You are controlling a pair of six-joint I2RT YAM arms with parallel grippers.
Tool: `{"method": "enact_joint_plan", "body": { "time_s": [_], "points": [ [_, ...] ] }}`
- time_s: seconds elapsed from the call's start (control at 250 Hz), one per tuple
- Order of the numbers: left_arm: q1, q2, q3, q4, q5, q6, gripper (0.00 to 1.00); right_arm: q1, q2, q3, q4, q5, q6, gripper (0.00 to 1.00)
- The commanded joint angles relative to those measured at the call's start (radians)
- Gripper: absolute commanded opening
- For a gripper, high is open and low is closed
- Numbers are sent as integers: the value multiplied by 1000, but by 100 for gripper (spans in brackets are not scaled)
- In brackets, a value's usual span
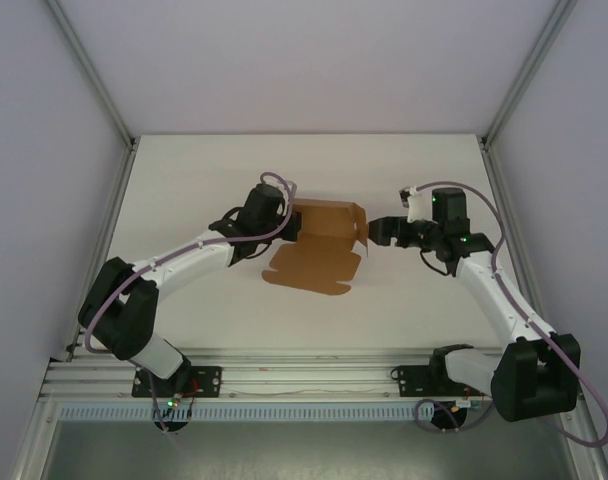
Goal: Assemble paper box
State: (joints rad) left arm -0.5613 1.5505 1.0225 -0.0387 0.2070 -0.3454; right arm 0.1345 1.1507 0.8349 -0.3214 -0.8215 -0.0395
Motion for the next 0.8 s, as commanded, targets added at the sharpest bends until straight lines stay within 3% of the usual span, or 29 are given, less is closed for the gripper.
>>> {"method": "enact_joint_plan", "body": {
  "time_s": [0.0,0.124,0.296,0.496,0.568,0.66,0.795],
  "points": [
    [-2,8,17,9,5,9,0,3,-12,0,43,-131,-26,70],
    [-2,13,17,7,5,8,0,11,-5,-5,48,-176,-41,60],
    [-2,18,21,8,8,6,0,29,30,13,46,-227,-54,54],
    [-2,34,34,-8,2,7,0,86,58,44,21,-221,-97,56],
    [-2,34,34,-9,6,8,0,97,63,48,30,-178,-88,57],
    [-1,32,33,-6,10,11,0,101,73,48,51,-123,-78,66],
    [-2,34,38,-9,15,20,0,117,114,74,63,-66,-77,66]
  ]
}}
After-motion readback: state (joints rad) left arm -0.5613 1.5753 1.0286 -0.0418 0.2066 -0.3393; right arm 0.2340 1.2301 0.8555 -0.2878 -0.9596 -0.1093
